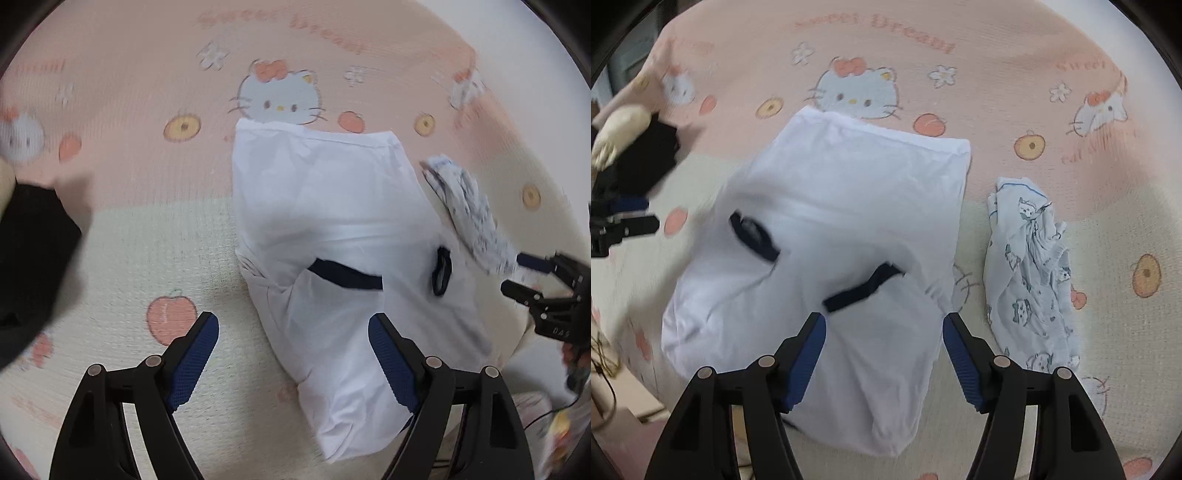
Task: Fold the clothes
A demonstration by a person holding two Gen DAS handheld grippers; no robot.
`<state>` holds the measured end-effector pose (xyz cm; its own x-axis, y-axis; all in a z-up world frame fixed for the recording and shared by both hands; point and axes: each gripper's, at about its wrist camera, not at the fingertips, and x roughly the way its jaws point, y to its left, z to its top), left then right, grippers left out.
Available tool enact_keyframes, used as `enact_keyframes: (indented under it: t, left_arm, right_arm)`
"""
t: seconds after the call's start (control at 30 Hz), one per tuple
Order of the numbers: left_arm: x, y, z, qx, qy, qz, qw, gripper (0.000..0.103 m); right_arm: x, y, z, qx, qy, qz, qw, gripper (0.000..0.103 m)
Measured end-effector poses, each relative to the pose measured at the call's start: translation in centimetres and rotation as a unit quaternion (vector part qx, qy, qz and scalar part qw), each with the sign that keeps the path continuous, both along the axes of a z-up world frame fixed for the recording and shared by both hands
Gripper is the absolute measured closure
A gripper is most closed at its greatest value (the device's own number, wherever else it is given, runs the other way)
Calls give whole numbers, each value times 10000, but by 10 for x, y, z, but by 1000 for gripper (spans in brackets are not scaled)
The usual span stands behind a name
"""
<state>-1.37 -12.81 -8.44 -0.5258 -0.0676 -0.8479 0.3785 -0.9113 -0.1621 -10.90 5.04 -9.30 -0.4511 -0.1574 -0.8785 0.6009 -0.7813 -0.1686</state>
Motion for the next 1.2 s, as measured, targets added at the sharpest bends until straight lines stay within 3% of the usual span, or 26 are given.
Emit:
enact_keyframes:
  t: [0.23,0.43,0.67,0.8,0.93,1.0,1.1,1.17,1.2]
  left_arm:
    - [6,50,-11,-720,-280,-889,9930,20]
    - [5,88,-30,-1282,-667,-1607,9764,20]
    - [3,100,-56,-986,-1114,-1918,9701,20]
    - [6,105,-68,-1429,-1340,-2023,9595,20]
    - [13,115,-77,-2094,-1513,-2261,9392,20]
    - [20,121,-81,-2469,-1559,-2404,9257,20]
    - [34,135,-86,-3177,-1569,-2713,8949,20]
    - [43,146,-90,-3636,-1572,-2936,8700,20]
    - [49,153,-93,-3879,-1549,-3110,8537,20]
  right_arm:
    - [41,-5,-20,678,275,736,9946,38]
    - [76,-10,-37,1254,509,1360,9814,38]
    - [97,-25,-70,1732,618,2062,9611,37]
    - [102,-23,-88,2001,655,2173,9531,37]
    - [108,-11,-98,2256,828,2224,9449,36]
    - [113,-4,-102,2433,1001,2236,9385,31]
    - [122,6,-109,2791,1391,2343,9208,30]
    - [129,11,-113,2956,1537,2474,9098,30]
    - [132,14,-116,3040,1595,2537,9043,30]
